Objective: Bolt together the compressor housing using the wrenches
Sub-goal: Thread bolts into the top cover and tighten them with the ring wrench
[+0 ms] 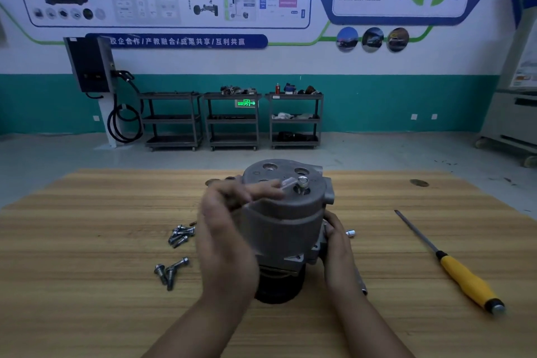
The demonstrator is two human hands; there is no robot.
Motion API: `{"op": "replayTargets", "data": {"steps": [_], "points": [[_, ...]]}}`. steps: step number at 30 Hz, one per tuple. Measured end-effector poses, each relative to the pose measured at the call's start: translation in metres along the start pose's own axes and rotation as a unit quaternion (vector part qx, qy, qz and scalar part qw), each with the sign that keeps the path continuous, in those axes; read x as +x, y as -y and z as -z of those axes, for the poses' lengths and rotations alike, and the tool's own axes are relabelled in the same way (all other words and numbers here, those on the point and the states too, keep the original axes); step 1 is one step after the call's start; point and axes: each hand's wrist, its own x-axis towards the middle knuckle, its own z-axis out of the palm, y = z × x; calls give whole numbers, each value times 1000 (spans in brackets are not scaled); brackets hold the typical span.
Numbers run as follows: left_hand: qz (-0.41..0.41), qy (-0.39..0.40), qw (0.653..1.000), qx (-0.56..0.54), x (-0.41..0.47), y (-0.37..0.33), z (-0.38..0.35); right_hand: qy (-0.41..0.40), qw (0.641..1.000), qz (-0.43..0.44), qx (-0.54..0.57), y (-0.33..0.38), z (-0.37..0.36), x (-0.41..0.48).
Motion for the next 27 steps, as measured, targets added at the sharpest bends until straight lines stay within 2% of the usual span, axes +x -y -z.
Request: {"op": "replayTargets", "data": {"steps": [1,3,5,8,10,12,16,22,24,27], "points": [[54,-77,996,5,6,1,3,34,999,11,-17,-12,-3,-11],[135,-188,971,65,27,5,11,23,1000,13,-7,-20,-8,-18],[216,-194,946,147,53,12,18,29,999,15,-4,-20,-2,-4],[292,-90,900,312,93,25,23,51,998,33,-15,-24,-4,-12],[291,-14,859,421,114,31,21,50,998,37,-8,-25,-3,-9],[296,52,821,486,128,37,11,45,999,29,2,-25,-2,-6],[306,126,770,545,144,51,-15,49,998,24,-3,-27,-2,-6],[240,232,686,646,152,64,-67,45,999,18,-9,-24,-2,-7],[210,276,672,655,150,66,-78,54,998,17,-22,-27,-1,-7],[171,334,670,640,142,64,-93,60,997,18,-38,-25,-2,-6]]}}
